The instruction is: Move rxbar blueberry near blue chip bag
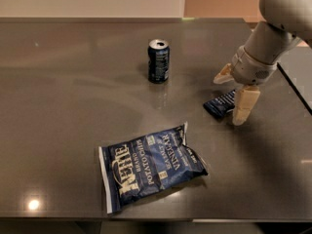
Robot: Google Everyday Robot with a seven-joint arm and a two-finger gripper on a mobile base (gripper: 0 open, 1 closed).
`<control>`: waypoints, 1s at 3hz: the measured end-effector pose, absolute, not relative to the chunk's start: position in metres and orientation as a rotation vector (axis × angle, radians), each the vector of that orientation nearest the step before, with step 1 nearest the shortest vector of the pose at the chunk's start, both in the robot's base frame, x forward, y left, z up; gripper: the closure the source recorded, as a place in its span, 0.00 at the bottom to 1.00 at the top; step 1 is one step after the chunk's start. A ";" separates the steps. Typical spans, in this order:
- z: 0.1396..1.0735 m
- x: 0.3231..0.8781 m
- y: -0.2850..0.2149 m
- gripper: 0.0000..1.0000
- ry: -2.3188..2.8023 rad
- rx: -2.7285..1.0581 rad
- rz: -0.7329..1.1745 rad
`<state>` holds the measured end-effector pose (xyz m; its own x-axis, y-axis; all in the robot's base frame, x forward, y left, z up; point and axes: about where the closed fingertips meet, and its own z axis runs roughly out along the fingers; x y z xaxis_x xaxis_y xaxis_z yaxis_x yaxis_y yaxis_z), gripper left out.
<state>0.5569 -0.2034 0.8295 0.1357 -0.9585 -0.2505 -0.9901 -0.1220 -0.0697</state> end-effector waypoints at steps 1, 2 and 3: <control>0.826 0.556 -0.205 0.48 1.930 -2.207 0.220; 0.825 0.555 -0.207 0.71 1.937 -2.211 0.221; 0.825 0.555 -0.208 0.95 1.938 -2.211 0.220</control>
Offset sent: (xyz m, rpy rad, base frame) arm -0.0075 -0.0093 -0.0029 -0.0274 0.0409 0.0039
